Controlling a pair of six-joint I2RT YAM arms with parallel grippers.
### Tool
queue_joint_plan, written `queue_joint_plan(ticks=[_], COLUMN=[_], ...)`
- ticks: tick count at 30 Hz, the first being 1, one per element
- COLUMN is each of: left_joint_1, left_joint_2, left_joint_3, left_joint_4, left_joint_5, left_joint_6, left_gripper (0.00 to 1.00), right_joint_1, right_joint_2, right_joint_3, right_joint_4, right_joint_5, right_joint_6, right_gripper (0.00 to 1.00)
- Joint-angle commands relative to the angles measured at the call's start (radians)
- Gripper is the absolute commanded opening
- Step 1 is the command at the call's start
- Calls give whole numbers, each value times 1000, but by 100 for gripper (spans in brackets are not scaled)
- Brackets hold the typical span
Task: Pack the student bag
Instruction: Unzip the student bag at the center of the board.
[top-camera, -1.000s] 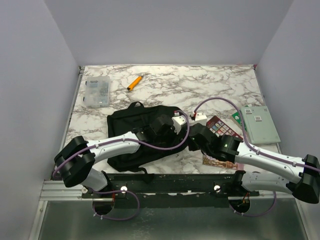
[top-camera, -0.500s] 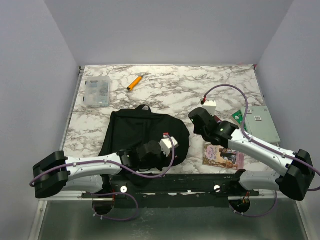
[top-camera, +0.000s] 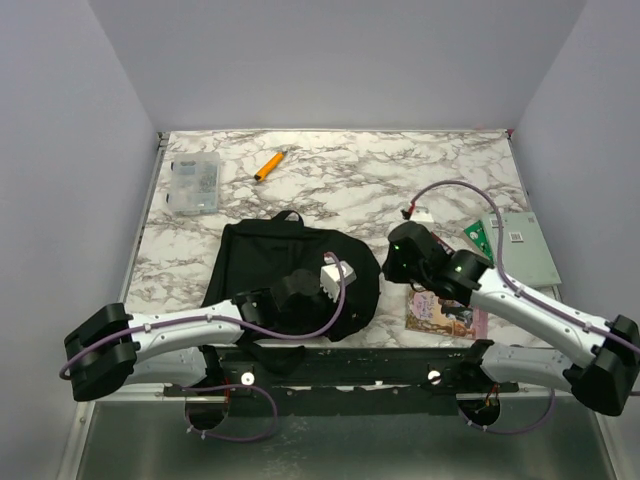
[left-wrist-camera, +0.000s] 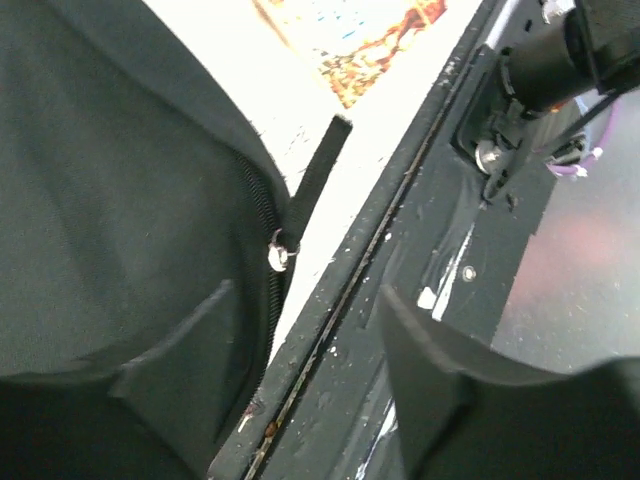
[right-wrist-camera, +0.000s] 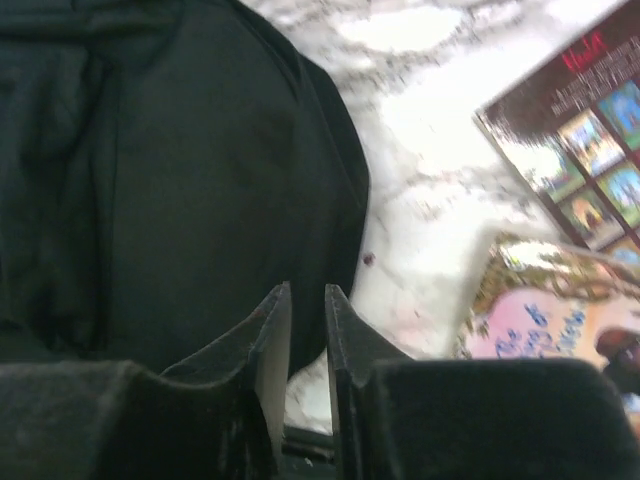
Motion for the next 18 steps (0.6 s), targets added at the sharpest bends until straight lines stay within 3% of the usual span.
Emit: queue_joint_plan(ticks=[1,6,12,16,18], left_joint_1=[2,-4,-3,-2,1], left_joint_2=[-5,33,192,254,265], left_joint_3=[78,157,294,317,322], left_joint_4=[-34,-63,-162,-168,-172], left_joint_5=[104,29,56,41,23], left_joint_6=[53,131,136,124,117], left_gripper=[69,72,72,61,51], right_joint_1=[3,2,3,3,3], right_joint_2=[-146,-260,-272,-272,-277], right_joint_3=[-62,-86,-67,-66,-77], right_joint_4=[-183,-256,-284,-265,-253], right_joint_5=[-33,25,13,-81,-138], right_joint_6=[138,166,160,97,75], right_gripper=[28,34,37,48,54])
